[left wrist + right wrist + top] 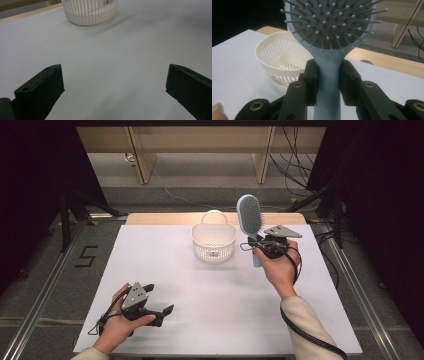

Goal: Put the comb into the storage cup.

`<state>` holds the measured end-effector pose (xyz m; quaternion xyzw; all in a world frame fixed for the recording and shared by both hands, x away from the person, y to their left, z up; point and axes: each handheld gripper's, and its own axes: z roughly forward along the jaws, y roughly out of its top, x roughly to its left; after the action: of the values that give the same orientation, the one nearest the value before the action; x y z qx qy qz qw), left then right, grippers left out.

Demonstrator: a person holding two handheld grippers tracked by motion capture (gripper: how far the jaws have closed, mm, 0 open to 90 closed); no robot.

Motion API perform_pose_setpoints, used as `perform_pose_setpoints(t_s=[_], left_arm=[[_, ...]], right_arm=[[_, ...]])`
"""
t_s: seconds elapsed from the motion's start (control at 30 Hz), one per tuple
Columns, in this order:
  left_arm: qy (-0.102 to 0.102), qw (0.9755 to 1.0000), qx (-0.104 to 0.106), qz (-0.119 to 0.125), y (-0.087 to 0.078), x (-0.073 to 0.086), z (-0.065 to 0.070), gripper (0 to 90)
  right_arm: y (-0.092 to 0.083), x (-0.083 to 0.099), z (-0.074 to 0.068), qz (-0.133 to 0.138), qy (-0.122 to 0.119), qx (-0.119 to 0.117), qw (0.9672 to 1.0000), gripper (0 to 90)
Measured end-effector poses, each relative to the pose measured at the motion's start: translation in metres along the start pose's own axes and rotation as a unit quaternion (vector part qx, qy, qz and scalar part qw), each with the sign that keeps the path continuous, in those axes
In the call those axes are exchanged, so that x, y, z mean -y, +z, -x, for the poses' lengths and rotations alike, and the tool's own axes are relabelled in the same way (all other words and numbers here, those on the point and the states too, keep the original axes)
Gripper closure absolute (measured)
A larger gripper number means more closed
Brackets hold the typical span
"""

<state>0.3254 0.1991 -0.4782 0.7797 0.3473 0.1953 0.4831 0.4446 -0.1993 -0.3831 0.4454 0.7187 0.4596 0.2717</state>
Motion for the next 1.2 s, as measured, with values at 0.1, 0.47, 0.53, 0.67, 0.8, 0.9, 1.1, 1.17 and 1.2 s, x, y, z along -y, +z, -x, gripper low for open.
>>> perform_pose_setpoints(t_s=[0.1, 0.47, 0.53, 0.67, 0.8, 0.9, 1.1, 1.17, 1.2], left_arm=[[0.0, 1.0, 0.0, 0.0, -0.0001, 0.0, 0.0, 1.0], [0.0, 1.0, 0.0, 0.0, 0.0, 0.0, 0.0, 1.0], [0.0, 1.0, 0.0, 0.0, 0.0, 0.0, 0.0, 1.0], [0.0, 1.0, 0.001, 0.0, 0.0001, 0.0, -0.0001, 1.0], [0.0, 1.0, 0.0, 0.0, 0.0001, 0.0, -0.0002, 1.0], [0.001, 1.0, 0.001, -0.001, 0.0001, 0.0, -0.0001, 1.0], [0.001, 1.0, 0.001, -0.001, 0.0002, 0.0001, -0.0001, 1.0], [0.002, 1.0, 0.001, -0.001, 0.0002, 0.0, -0.0003, 1.0], [0.001, 1.0, 0.001, -0.001, 0.0001, 0.0, -0.0002, 1.0]], right_arm=[[0.0009, -0.0009, -0.0012, 0.0, 0.001, -0.002, 1.0, 70.6], [0.0044, -0.0027, -0.0038, 0.001, 0.001, -0.005, 1.0, 70.6], [0.0049, -0.0029, -0.0041, -0.001, 0.0, -0.005, 1.0, 70.6], [0.0061, -0.0034, -0.0051, 0.0, 0.001, -0.005, 1.0, 70.6], [0.007, -0.0042, -0.0056, 0.001, 0.0, -0.006, 1.0, 70.6], [0.0075, -0.0045, -0.0059, 0.0, 0.0, -0.006, 1.0, 70.6], [0.0089, -0.0051, -0.0065, 0.0, 0.001, -0.006, 1.0, 70.6], [0.0092, -0.0055, -0.0068, 0.002, 0.001, -0.007, 1.0, 70.6], [0.0094, -0.0057, -0.007, 0.002, 0.001, -0.007, 1.0, 70.6]])
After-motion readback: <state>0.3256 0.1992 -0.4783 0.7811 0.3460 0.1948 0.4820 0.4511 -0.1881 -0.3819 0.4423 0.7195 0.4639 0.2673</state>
